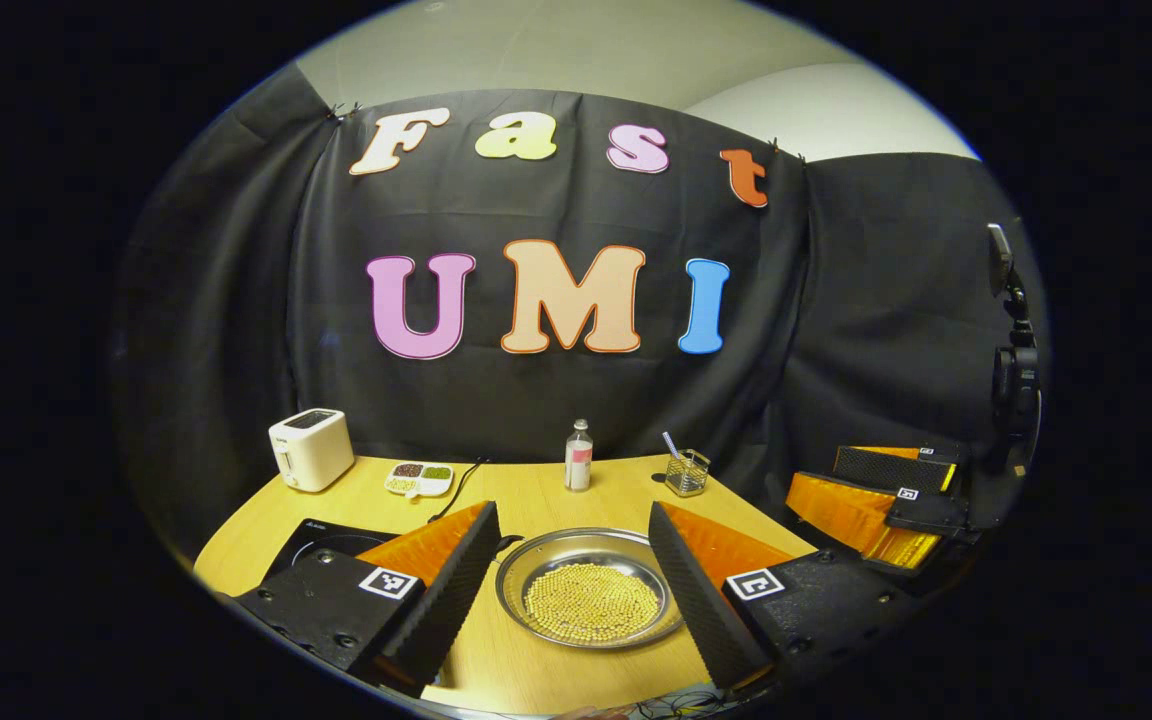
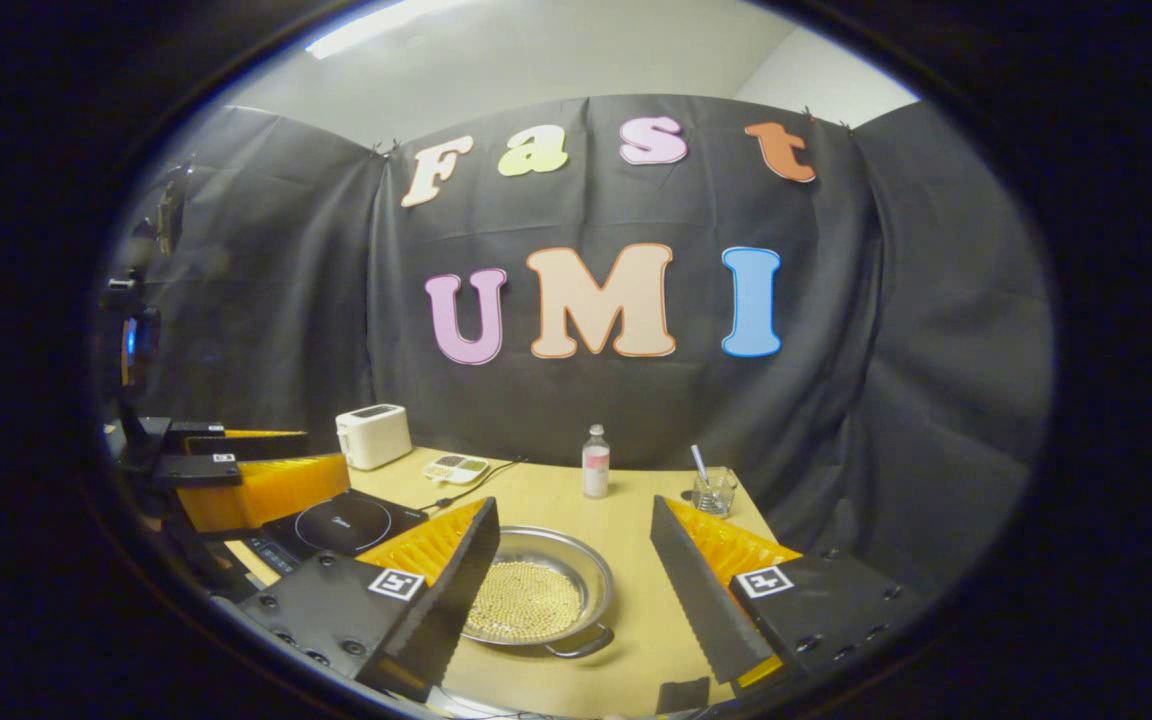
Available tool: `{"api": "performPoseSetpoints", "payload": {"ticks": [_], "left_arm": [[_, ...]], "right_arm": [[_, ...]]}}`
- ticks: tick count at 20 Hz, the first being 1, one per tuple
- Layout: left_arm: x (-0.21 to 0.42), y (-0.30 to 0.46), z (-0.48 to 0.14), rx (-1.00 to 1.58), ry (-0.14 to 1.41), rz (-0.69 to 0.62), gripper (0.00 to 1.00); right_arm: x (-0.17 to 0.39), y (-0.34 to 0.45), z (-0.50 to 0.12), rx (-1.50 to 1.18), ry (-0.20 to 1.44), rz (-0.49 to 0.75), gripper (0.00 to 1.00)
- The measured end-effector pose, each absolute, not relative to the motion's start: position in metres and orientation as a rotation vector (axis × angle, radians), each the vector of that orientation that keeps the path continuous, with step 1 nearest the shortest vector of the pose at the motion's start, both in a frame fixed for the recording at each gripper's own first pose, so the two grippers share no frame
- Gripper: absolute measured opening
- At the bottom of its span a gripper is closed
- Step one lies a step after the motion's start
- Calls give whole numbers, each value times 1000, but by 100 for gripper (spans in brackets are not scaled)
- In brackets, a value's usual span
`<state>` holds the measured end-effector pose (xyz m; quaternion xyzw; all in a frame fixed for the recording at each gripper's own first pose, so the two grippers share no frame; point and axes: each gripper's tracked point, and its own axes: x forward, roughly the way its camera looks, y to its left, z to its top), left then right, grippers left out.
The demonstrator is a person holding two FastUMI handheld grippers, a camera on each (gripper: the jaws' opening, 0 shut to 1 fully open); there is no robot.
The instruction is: First push the handle of the pot to place it horizontally, then grasp the pot with both hands and set it on the induction cooktop.
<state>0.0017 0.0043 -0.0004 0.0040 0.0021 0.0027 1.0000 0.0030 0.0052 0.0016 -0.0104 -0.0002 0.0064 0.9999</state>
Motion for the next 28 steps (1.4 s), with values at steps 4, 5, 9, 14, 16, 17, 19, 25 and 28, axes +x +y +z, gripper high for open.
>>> {"api": "performPoseSetpoints", "payload": {"ticks": [4, 5, 9, 14, 16, 17, 19, 25, 28], "left_arm": [[2, 6, 0, 14, 5, 10, 96], [2, 6, -1, 16, 2, 11, 96], [3, 10, 0, 36, -5, 2, 96], [7, 13, 0, 50, 1, -27, 93], [8, 18, -1, 55, 6, -28, 96], [9, 19, -1, 56, 5, -29, 96], [10, 22, -2, 53, 7, -28, 96], [12, 27, -1, 57, 7, -20, 96], [13, 26, -2, 53, 10, -20, 96]], "right_arm": [[2, 3, 0, -18, 4, 6, 94], [2, 3, 0, -18, 8, 4, 94], [4, 2, -3, -25, 18, -10, 94], [4, 8, -7, -32, 22, -35, 94], [4, 11, -8, -31, 21, -38, 94], [4, 12, -8, -28, 22, -38, 94], [6, 15, -10, -27, 29, -37, 94], [9, 17, -10, -11, 30, -32, 54], [11, 16, -10, -16, 31, -27, 55]]}}
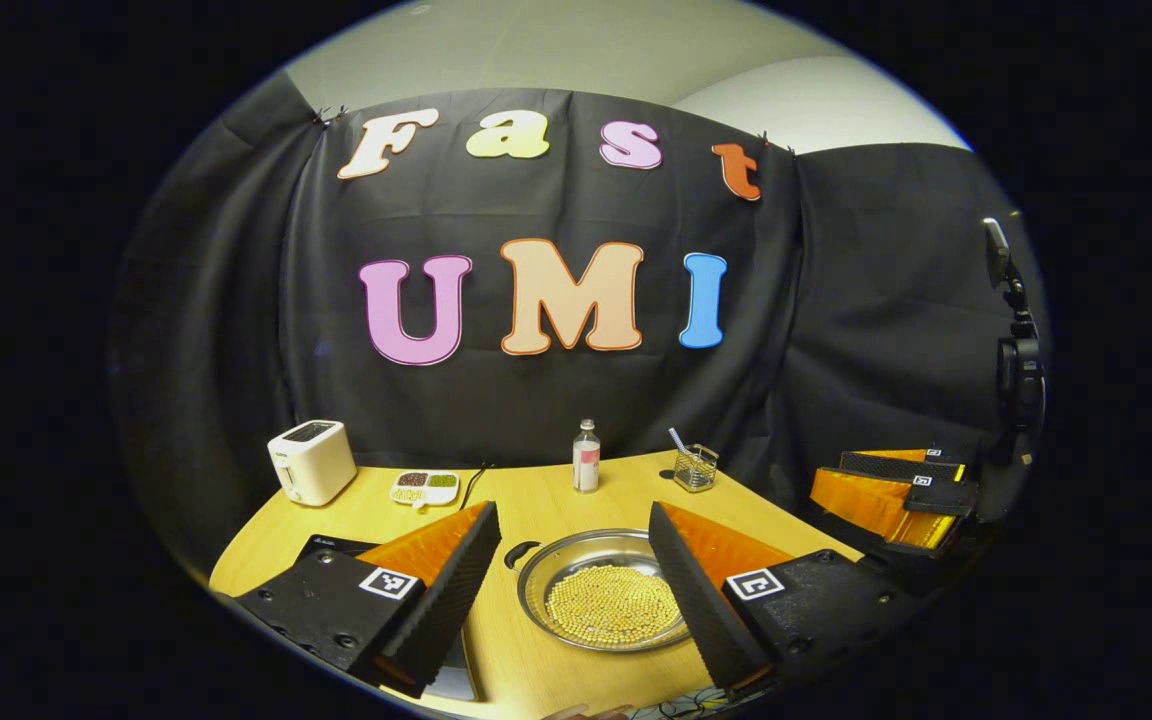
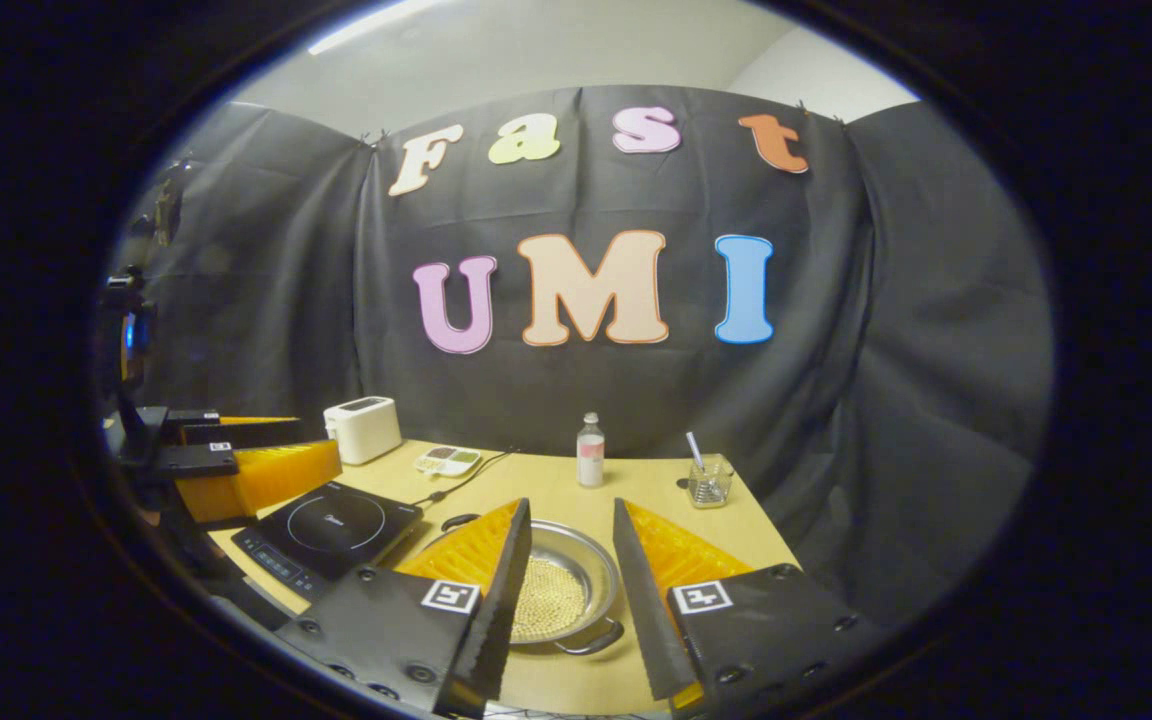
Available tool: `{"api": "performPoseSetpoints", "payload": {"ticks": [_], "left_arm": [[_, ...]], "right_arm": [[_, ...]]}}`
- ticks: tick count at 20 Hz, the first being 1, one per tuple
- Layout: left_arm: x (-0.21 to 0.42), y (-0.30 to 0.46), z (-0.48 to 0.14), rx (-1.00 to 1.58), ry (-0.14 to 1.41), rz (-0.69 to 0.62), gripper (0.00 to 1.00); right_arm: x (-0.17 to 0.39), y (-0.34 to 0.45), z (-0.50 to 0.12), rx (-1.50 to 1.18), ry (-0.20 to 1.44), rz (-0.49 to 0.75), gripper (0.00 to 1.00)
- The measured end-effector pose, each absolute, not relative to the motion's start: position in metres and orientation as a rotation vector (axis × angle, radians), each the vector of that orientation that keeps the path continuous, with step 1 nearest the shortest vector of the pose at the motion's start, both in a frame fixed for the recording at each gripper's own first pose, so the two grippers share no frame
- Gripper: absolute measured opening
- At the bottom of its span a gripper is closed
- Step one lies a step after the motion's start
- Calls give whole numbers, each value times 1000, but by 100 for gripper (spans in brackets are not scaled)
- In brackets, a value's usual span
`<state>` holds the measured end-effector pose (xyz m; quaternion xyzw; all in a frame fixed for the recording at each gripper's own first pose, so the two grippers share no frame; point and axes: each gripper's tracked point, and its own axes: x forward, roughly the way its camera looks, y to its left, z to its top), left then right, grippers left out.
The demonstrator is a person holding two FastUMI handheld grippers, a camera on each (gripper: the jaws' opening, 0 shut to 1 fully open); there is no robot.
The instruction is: First push the handle of the pot to place it horizontally, then grasp the pot with both hands and set it on the induction cooktop.
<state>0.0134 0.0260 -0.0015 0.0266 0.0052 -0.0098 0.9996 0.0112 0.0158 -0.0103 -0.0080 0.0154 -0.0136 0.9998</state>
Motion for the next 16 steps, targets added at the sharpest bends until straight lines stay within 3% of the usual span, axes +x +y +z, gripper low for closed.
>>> {"api": "performPoseSetpoints", "payload": {"ticks": [3, 6, 9, 14, 16], "left_arm": [[15, 23, -3, 42, 17, -22, 96], [14, 22, -3, 44, 16, -20, 96], [12, 22, -2, 42, 15, -20, 96], [7, 24, -2, 45, 17, -23, 96], [3, 26, -2, 45, 16, -29, 96]], "right_arm": [[10, 13, -12, -16, 37, -29, 48], [18, 6, -17, -15, 40, -44, 53], [7, 2, -9, -14, 35, -58, 11], [6, 7, -17, -22, 51, -57, 12], [3, 3, -8, -31, 27, -78, 5]]}}
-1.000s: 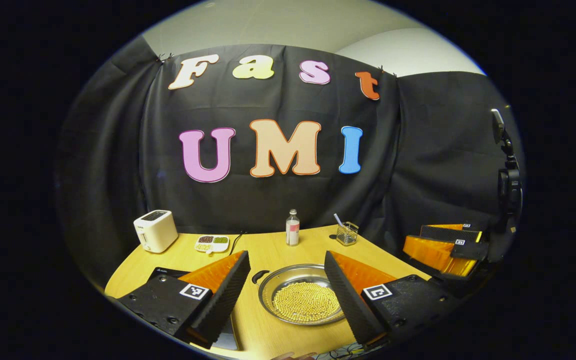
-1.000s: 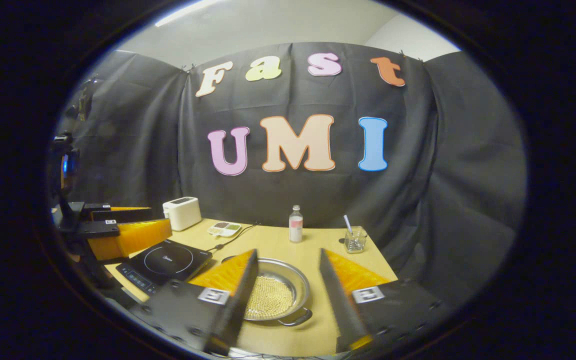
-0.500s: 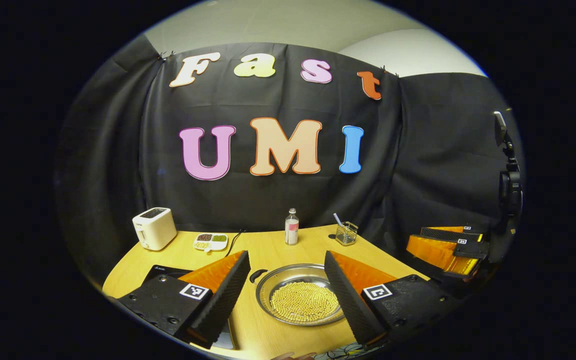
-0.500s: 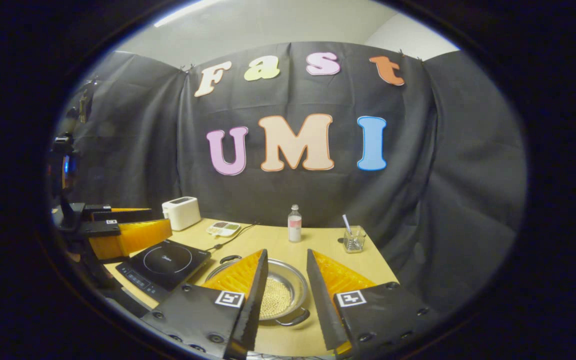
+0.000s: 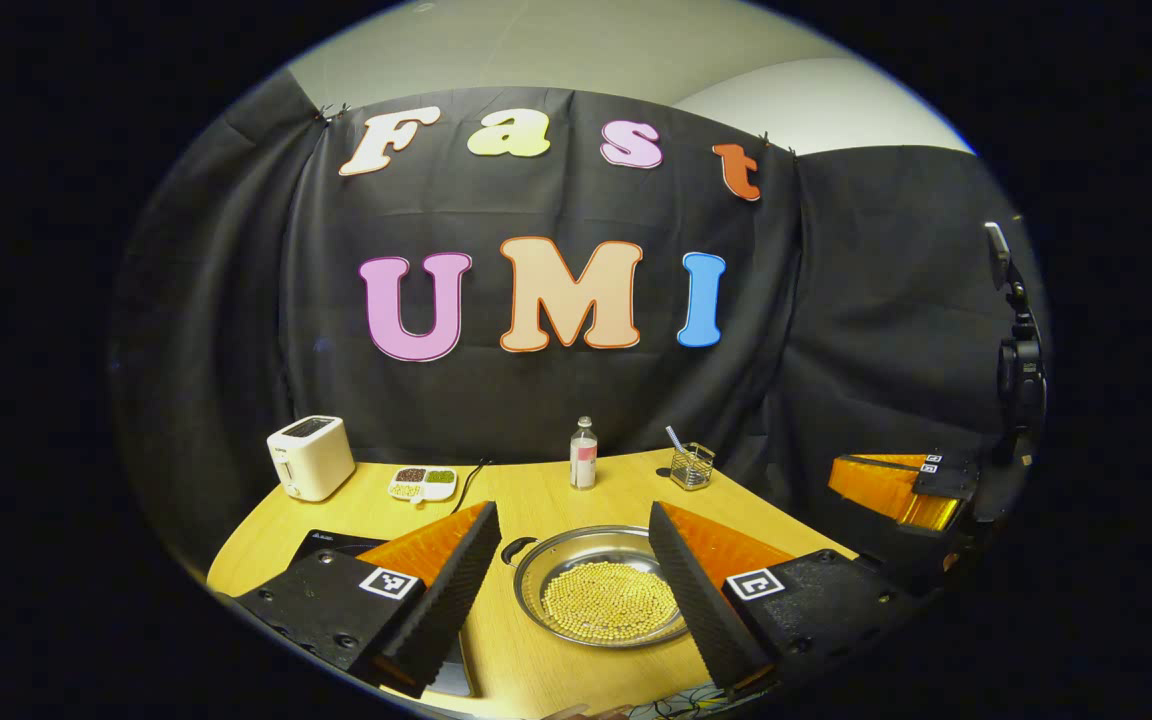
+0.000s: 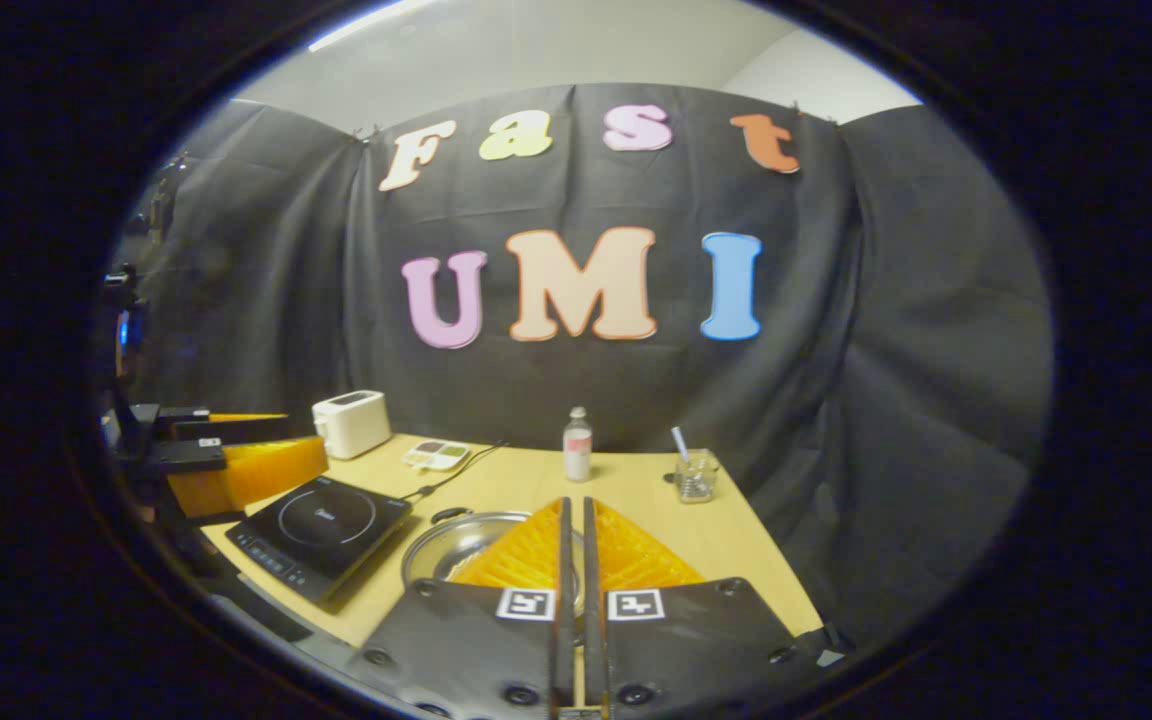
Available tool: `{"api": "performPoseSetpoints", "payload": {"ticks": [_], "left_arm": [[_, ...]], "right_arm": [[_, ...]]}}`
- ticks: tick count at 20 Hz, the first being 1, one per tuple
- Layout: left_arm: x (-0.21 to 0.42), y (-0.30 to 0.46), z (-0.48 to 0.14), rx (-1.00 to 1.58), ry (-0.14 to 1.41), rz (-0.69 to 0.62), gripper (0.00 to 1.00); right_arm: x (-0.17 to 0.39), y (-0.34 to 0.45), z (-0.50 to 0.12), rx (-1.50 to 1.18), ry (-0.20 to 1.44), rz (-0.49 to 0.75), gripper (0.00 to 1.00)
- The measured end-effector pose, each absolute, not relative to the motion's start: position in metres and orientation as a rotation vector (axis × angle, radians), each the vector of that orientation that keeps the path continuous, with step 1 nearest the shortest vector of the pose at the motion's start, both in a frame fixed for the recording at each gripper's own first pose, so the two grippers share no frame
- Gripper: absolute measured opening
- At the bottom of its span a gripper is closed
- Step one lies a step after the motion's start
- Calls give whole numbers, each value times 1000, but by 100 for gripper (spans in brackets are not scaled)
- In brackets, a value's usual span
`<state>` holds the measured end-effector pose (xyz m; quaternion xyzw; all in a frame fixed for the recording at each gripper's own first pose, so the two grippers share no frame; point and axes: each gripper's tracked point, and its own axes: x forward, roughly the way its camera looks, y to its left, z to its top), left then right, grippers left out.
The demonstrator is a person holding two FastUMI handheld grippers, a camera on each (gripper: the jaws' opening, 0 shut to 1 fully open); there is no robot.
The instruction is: First push the handle of the pot to place it horizontally, then grasp the pot with both hands and set it on the induction cooktop.
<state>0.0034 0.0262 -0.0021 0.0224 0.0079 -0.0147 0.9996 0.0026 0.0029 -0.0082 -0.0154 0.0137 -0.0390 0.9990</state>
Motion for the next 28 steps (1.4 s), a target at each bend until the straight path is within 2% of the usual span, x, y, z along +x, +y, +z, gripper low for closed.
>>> {"api": "performPoseSetpoints", "payload": {"ticks": [2, 5, 7, 10, 11, 17, 18, 20, 24, 28], "left_arm": [[2, 27, -4, 43, 19, -42, 93], [0, 31, -5, 38, 25, -71, 96], [0, 35, -7, 31, 29, -84, 94], [1, 42, -9, 13, 39, -81, 96], [1, 45, -7, 10, 35, -73, 96], [16, 50, -12, 10, 47, -26, 96], [20, 50, -12, 4, 50, -18, 96], [27, 51, -12, -22, 50, 0, 96], [39, 64, -18, -11, 66, 89, 96], [44, 71, -27, -24, 90, 139, 97]], "right_arm": [[-4, 13, -11, -24, 38, -74, 0], [-13, 19, -18, -28, 66, -77, 2], [-14, 25, -21, -36, 80, -87, 2], [-15, 33, -32, -61, 106, -83, 0], [-16, 35, -37, -60, 120, -76, 2], [-6, 40, -105, -44, 274, 6, 2], [-2, 40, -115, -37, 302, 25, 0], [6, 39, -139, -27, 361, 64, 2], [22, 42, -188, -13, 493, 156, 0], [31, 45, -212, -24, 558, 221, 3]]}}
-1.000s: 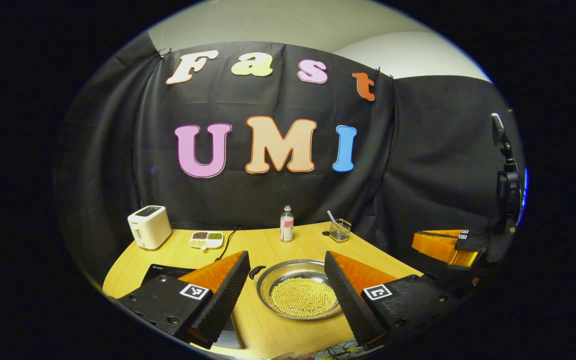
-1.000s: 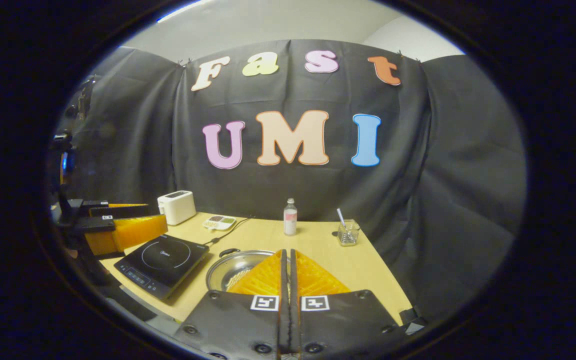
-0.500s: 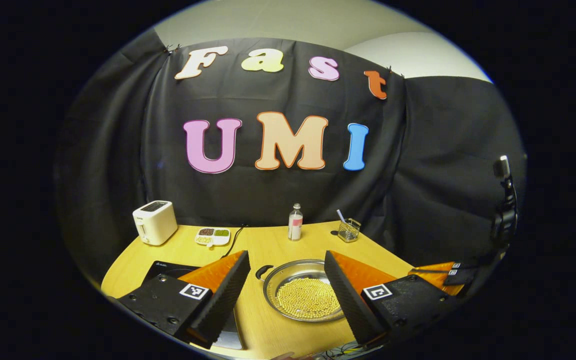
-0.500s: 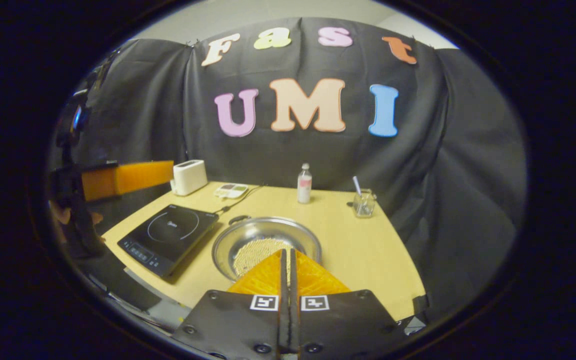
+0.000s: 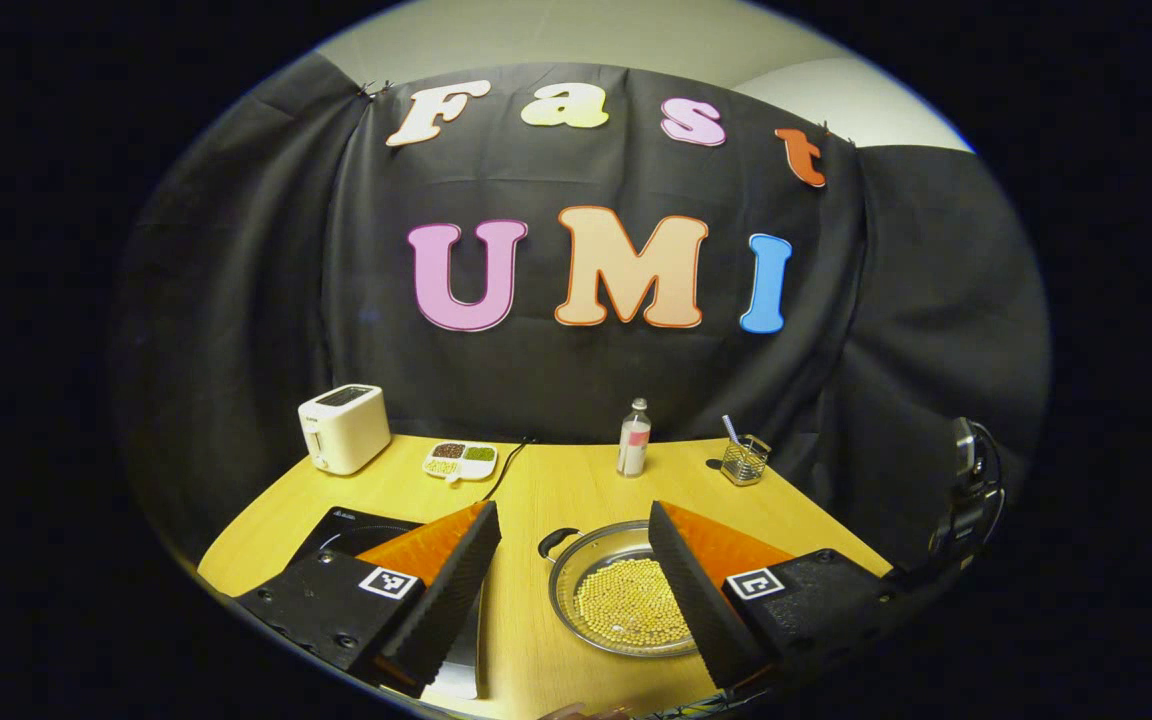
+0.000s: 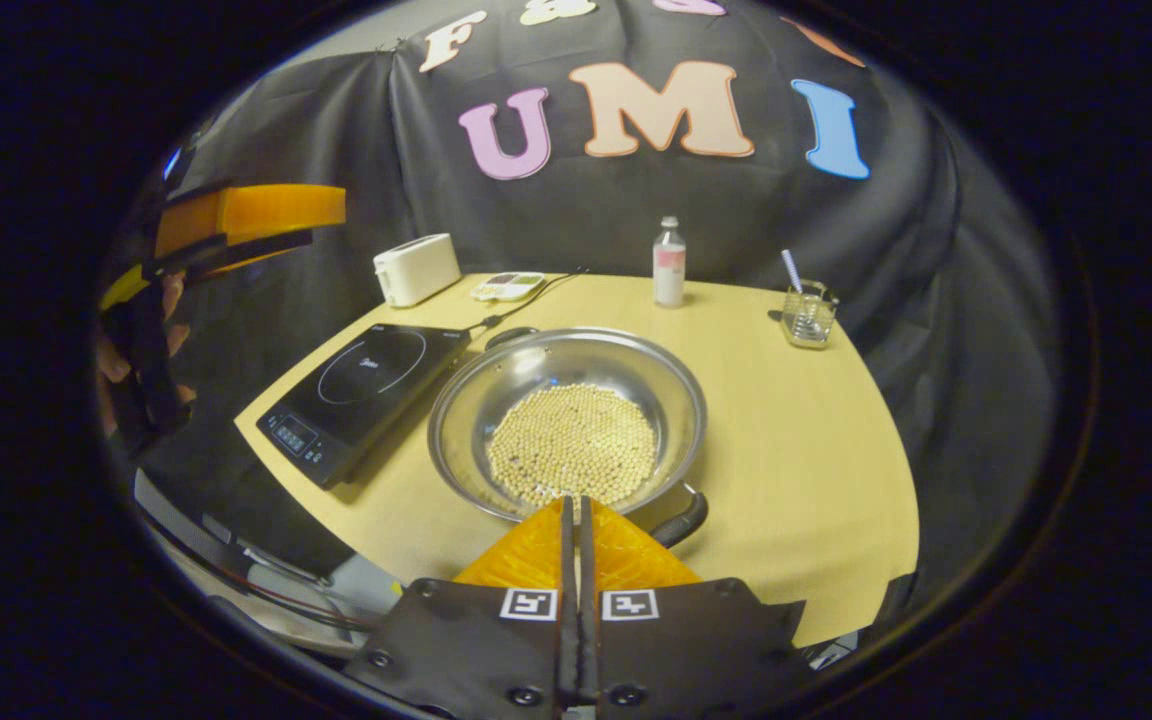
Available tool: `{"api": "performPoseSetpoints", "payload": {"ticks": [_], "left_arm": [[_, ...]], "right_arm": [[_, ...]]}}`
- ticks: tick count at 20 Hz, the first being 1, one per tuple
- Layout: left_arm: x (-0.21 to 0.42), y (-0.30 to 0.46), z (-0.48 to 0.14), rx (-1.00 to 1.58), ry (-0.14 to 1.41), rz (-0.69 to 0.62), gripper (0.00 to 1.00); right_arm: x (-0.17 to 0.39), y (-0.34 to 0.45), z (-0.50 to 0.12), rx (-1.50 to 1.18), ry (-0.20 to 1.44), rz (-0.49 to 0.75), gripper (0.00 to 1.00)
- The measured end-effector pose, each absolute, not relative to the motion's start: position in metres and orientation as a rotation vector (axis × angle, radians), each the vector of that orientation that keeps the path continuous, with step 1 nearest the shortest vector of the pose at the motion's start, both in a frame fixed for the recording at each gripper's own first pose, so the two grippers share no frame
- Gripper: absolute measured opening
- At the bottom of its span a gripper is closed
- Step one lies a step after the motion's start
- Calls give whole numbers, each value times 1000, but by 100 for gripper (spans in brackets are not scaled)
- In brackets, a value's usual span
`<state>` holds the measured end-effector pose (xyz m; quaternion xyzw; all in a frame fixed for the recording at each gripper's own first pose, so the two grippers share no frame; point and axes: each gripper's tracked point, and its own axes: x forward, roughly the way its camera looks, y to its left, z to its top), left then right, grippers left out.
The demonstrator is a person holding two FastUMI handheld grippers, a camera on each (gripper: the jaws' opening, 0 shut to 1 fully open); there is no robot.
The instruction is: First push the handle of the pot to place it horizontally, then grasp the pot with both hands and set it on the induction cooktop.
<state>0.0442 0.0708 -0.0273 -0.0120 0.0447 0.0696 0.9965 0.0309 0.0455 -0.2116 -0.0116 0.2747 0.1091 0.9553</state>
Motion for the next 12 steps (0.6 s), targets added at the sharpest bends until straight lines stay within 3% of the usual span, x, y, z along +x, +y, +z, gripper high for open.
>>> {"api": "performPoseSetpoints", "payload": {"ticks": [12], "left_arm": [[50, 80, -46, -8, 155, 236, 96]], "right_arm": [[31, 40, -273, -12, 743, 319, 2]]}}
